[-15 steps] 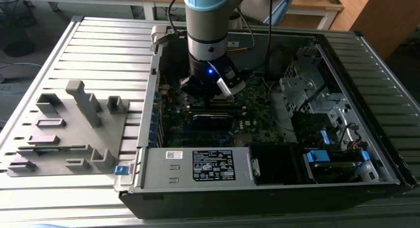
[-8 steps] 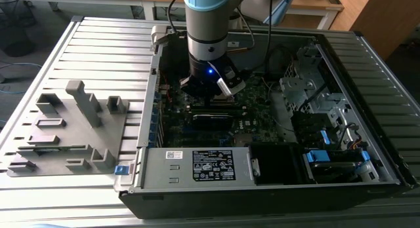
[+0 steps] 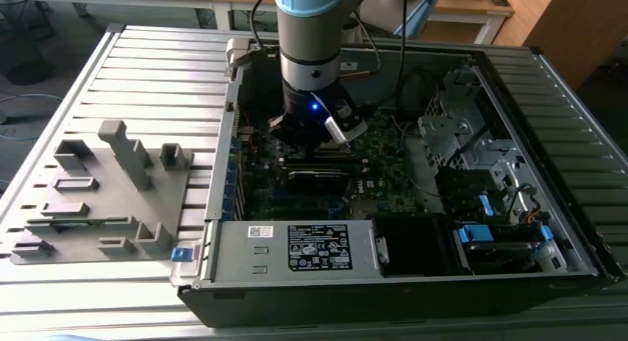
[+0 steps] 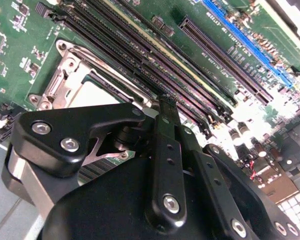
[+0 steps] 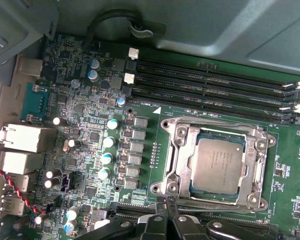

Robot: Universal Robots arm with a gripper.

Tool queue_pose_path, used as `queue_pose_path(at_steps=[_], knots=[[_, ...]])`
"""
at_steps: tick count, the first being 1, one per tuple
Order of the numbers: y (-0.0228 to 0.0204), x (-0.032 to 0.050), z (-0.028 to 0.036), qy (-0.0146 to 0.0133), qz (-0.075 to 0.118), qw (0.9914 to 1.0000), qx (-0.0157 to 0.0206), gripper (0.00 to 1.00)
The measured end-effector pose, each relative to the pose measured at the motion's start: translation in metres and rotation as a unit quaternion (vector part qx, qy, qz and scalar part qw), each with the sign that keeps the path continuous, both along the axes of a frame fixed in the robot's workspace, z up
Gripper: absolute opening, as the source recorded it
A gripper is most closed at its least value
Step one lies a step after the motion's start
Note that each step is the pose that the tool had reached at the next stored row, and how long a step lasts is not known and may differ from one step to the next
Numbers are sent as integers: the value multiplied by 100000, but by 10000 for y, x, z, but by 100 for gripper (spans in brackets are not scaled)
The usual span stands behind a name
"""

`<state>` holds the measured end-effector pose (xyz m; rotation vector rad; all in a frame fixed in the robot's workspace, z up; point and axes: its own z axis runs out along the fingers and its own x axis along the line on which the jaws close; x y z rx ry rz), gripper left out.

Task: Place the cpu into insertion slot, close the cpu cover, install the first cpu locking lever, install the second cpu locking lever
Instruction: 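Install the second cpu locking lever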

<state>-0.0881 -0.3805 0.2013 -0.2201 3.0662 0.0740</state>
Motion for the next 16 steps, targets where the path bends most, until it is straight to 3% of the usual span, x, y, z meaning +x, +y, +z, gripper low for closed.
queue_pose_path(at_steps=[16], knots=[[0,-1,0,0,392,99999,1,11]])
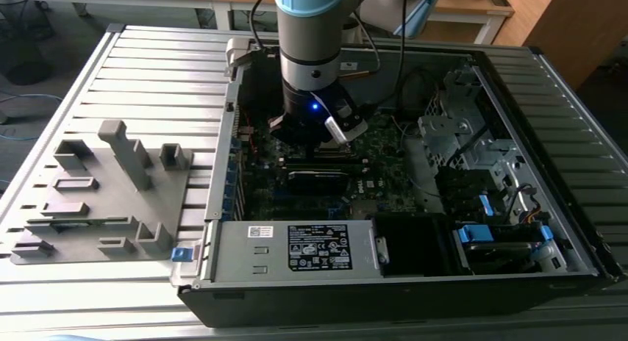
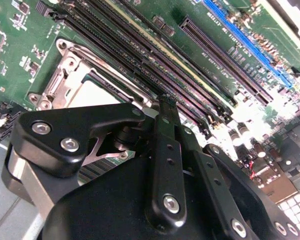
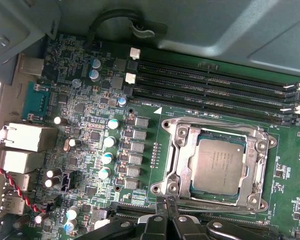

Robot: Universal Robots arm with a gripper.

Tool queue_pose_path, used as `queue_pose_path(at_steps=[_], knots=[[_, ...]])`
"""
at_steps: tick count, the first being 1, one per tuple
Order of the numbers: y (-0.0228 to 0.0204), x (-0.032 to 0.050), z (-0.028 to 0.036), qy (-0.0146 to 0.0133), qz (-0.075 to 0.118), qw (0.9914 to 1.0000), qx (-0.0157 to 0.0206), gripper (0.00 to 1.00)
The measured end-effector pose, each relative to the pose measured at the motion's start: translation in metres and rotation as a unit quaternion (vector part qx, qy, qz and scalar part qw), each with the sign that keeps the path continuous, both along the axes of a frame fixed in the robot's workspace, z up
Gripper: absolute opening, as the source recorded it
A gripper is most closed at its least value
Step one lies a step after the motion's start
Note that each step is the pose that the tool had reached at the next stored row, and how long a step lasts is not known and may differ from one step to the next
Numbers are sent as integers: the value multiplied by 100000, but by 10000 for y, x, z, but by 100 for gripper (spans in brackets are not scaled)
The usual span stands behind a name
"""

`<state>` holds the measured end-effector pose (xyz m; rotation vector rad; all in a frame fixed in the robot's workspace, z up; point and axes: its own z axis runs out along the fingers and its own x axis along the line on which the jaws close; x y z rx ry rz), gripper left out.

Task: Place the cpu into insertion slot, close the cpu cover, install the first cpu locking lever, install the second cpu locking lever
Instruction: 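Install the second cpu locking lever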

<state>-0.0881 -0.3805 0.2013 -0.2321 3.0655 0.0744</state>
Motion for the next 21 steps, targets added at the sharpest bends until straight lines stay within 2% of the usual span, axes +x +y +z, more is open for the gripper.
queue_pose_path(at_steps=[21], knots=[[0,-1,0,1,540,99999,1,11]])
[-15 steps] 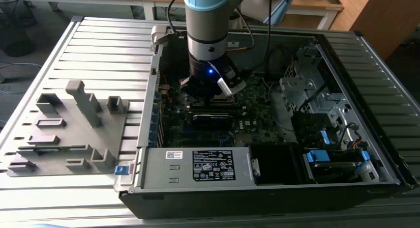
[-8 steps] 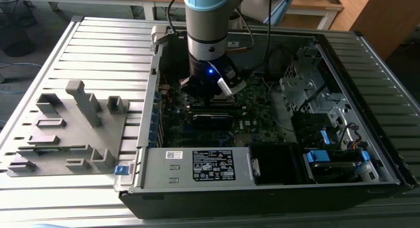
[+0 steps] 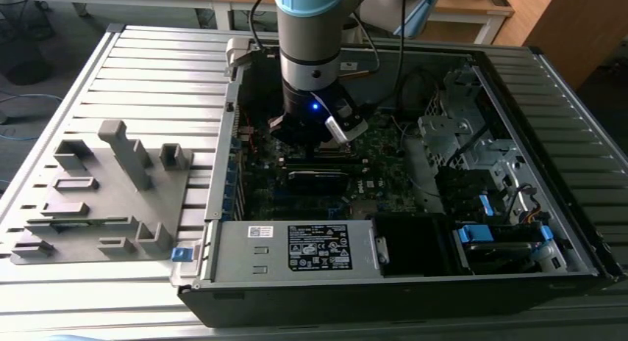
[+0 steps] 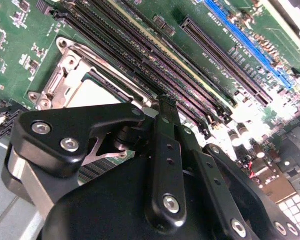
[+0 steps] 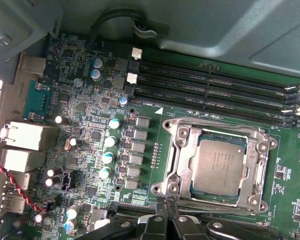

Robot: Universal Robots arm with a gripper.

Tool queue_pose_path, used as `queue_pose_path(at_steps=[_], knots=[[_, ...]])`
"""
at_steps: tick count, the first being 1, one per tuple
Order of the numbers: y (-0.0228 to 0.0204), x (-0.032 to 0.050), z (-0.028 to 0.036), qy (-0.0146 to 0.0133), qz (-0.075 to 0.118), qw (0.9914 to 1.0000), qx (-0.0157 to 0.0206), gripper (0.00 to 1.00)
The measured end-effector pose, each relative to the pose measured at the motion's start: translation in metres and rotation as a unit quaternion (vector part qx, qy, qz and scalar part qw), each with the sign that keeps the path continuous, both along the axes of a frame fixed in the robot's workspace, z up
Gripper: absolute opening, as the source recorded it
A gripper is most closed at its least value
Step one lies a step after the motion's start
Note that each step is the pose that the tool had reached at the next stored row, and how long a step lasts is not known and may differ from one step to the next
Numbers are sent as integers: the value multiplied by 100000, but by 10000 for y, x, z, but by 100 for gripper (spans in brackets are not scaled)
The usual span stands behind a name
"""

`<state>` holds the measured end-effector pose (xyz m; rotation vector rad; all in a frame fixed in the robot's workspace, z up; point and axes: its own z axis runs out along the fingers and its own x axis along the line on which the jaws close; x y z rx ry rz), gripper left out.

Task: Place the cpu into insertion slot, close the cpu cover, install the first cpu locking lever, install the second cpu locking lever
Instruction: 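Install the second cpu locking lever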

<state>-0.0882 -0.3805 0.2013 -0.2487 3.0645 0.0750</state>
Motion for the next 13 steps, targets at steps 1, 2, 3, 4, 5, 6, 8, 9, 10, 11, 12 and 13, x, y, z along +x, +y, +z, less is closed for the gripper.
queue_pose_path(at_steps=[1,2,3,4,5,6,8,9,10,11,12,13], knots=[[0,0,0,-1,22,100000,-2,11],[0,0,0,-1,48,100000,-1,11],[0,0,0,-3,71,100000,0,11],[0,0,0,-1,96,100000,0,11],[0,0,0,-3,123,100000,0,11],[0,0,0,-3,148,100000,-2,11],[0,0,0,0,193,100000,-3,11],[0,0,0,-2,219,100000,0,11],[0,0,0,-2,243,100000,-2,11],[0,-1,0,-1,268,100000,-2,11],[0,0,0,-4,294,100000,-1,11],[0,-1,0,-2,319,99999,-1,11]])
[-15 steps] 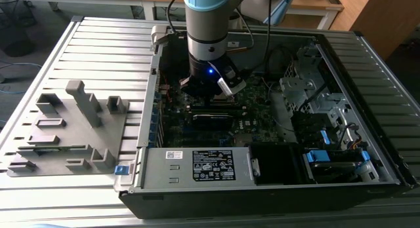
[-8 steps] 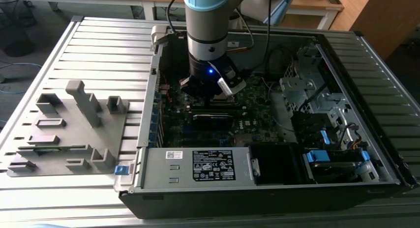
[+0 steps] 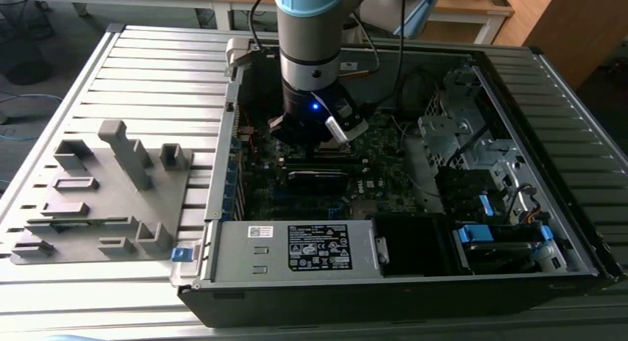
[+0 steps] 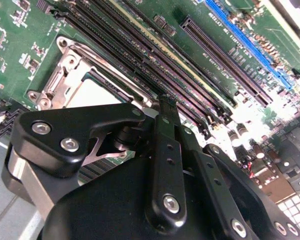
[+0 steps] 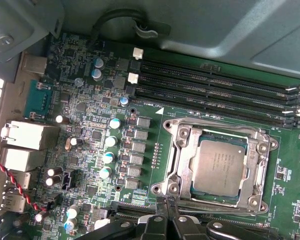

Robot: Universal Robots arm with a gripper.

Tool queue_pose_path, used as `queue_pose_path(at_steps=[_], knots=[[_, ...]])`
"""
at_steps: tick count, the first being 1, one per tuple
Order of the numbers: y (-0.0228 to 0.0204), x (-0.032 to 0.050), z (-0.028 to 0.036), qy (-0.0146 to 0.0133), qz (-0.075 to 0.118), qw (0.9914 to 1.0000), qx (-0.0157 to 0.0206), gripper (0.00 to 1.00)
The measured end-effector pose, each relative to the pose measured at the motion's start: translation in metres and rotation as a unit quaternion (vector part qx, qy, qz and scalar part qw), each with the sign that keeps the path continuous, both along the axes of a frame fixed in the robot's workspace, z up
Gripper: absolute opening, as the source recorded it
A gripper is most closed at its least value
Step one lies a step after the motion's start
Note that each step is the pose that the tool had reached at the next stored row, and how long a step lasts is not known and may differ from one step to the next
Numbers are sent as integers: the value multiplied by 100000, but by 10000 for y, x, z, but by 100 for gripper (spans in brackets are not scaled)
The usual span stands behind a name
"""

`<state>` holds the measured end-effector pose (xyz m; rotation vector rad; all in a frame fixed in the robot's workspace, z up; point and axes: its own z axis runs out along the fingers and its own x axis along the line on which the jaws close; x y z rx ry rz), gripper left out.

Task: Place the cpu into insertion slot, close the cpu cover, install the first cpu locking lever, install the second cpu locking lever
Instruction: 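Install the second cpu locking lever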

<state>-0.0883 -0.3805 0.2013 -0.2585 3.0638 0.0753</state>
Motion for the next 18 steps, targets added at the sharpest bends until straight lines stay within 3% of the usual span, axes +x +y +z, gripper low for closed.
queue_pose_path(at_steps=[18], knots=[[0,-1,0,2,442,99999,0,11]])
